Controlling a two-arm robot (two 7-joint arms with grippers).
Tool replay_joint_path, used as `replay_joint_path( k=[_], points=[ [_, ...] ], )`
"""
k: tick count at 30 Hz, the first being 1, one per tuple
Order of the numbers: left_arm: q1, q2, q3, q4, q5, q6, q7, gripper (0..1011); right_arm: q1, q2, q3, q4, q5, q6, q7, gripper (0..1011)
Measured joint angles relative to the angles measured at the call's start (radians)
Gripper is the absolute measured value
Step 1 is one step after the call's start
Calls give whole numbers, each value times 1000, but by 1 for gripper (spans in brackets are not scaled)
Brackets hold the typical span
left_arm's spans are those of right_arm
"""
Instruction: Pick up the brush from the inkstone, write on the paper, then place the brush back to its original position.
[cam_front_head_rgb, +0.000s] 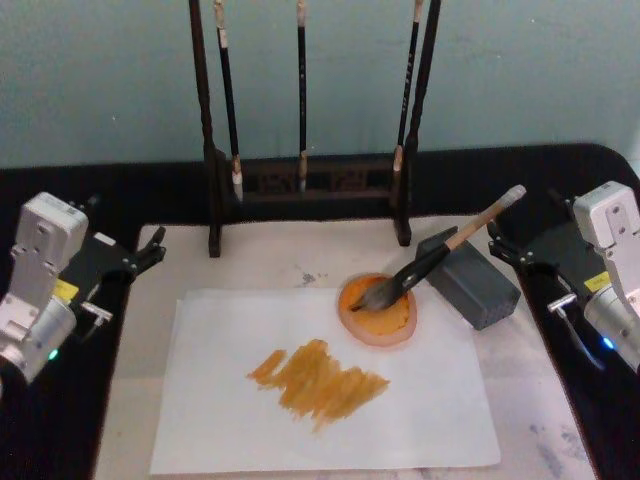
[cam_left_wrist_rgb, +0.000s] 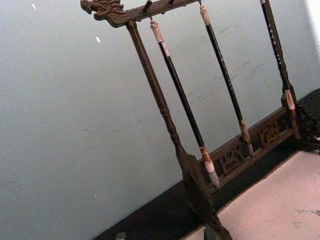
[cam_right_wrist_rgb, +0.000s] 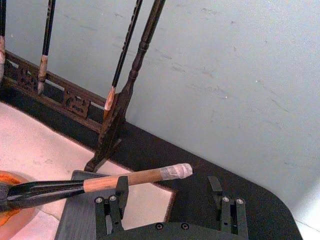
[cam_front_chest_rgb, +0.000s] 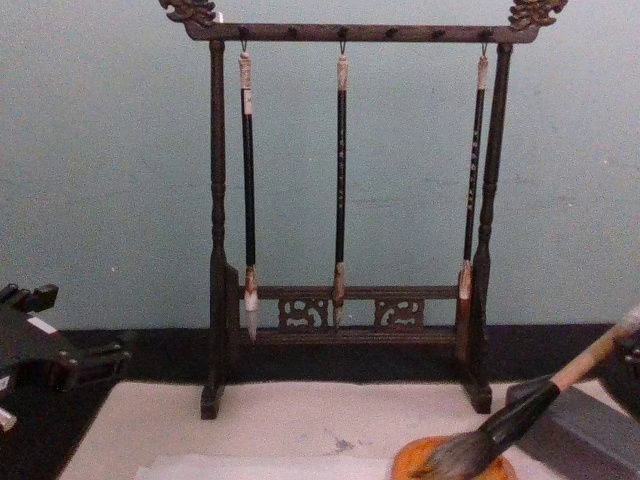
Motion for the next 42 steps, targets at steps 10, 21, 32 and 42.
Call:
replay_joint_path(
  k=[10, 21, 32, 42],
  points=[
    [0, 0, 0, 0, 0, 0, 0, 1010, -45, -1, 58, -62, 99, 10, 75, 1000],
    [0, 0, 0, 0, 0, 0, 0, 1010, -162, -27, 213, -139, 454, 91, 256, 1000],
    [0, 0, 0, 0, 0, 0, 0, 1010, -247, -108, 342, -138, 842, 269, 341, 1000],
    [0, 0, 0, 0, 0, 0, 0, 1010, -162, -160, 347, -19, 1035, 384, 373, 1000]
  ],
)
